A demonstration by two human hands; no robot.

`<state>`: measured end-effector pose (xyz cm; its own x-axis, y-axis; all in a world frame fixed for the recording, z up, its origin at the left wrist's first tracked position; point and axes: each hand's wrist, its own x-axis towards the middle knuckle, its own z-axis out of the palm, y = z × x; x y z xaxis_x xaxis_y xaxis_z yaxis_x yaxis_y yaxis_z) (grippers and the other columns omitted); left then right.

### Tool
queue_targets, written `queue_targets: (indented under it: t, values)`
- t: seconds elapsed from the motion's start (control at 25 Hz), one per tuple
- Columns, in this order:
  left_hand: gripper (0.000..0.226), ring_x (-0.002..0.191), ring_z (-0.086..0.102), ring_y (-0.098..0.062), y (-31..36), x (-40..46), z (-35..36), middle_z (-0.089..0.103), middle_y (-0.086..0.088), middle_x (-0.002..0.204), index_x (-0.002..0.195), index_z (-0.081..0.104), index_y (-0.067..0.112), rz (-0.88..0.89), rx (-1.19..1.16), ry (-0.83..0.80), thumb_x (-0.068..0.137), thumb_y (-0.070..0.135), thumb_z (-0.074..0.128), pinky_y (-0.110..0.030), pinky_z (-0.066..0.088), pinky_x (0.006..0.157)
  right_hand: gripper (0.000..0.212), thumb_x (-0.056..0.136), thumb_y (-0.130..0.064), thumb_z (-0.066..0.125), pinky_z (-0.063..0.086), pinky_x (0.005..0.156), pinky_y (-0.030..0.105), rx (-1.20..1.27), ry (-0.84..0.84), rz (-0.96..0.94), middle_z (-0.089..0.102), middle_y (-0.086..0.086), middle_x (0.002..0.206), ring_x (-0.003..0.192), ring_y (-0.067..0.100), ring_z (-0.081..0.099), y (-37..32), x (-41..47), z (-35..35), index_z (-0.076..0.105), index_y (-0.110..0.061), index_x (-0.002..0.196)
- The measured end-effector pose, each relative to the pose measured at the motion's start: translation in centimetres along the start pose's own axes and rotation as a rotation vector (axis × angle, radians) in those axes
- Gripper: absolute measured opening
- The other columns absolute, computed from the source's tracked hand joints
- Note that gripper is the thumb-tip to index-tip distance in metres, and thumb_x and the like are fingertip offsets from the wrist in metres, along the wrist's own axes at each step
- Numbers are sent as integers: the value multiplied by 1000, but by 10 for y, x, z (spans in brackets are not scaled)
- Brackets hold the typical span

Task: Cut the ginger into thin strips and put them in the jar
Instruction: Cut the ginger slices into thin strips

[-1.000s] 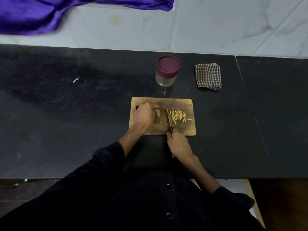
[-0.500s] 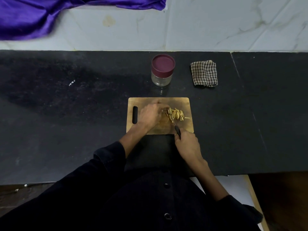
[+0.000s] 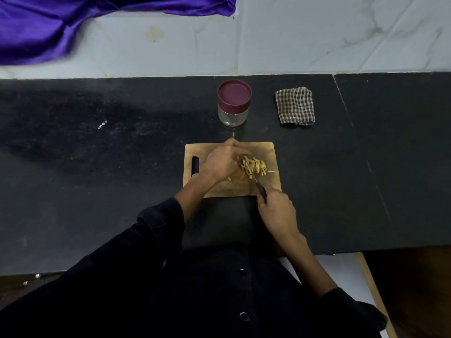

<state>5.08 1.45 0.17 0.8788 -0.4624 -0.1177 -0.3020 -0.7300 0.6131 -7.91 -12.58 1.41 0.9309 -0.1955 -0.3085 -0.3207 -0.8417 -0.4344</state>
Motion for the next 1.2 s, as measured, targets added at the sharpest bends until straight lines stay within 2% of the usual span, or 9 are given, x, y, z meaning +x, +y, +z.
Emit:
queue_targets:
  t: [0.2,0.36,0.56,0.64,0.8,0.92,1.08,1.2]
  values:
    - [33,103,61,-13,-27,-16,-13,63,-2,116,109,71,13,-116,-232,180,89,-5,52,-26,52,90,27,102,-26,48,52,78,40,121,-65,-23,66,12,101,94,31,64,-5,6,0,57,-11,122]
    - [26,96,63,-9,-47,-36,-14,68,-1,111,105,73,11,-214,-290,283,89,-1,57,-14,49,82,20,101,-29,49,56,74,54,258,-106,-18,67,11,92,86,32,66,-17,19,7,54,-18,116]
    - [19,89,63,-6,-55,-50,-6,70,4,103,103,74,14,-233,-299,333,87,7,65,-25,53,86,20,102,-26,48,57,76,52,287,-136,-9,67,12,97,88,30,66,-25,31,13,52,-16,119]
    - [17,90,63,-7,-59,-55,-1,70,5,101,101,74,15,-227,-283,357,87,8,66,-32,54,87,19,102,-25,48,57,77,51,300,-141,-6,66,11,97,89,31,66,-24,33,16,52,-16,119]
    - [15,96,60,-9,-66,-58,4,66,4,105,99,72,20,-264,-244,410,89,13,64,-36,53,88,21,102,-25,48,57,79,50,321,-134,1,64,8,96,86,27,63,-21,36,20,52,-16,121]
    - [17,97,60,-13,-61,-48,0,63,2,109,106,71,19,-273,-193,388,91,18,62,-38,53,87,23,102,-25,48,57,77,49,319,-128,7,64,8,97,84,26,64,-21,37,22,52,-15,123]
    - [22,99,60,-14,-50,-30,-5,59,1,116,112,70,22,-245,-42,256,92,26,62,-38,53,86,23,102,-24,50,56,79,51,320,-123,-1,66,9,99,89,31,66,-20,37,23,52,-14,123]
    - [22,101,60,-15,-44,-24,-5,58,1,120,111,70,22,-232,59,213,90,25,65,-29,50,80,22,102,-23,50,57,78,50,322,-122,-9,65,8,98,87,29,66,-18,37,23,52,-14,121]
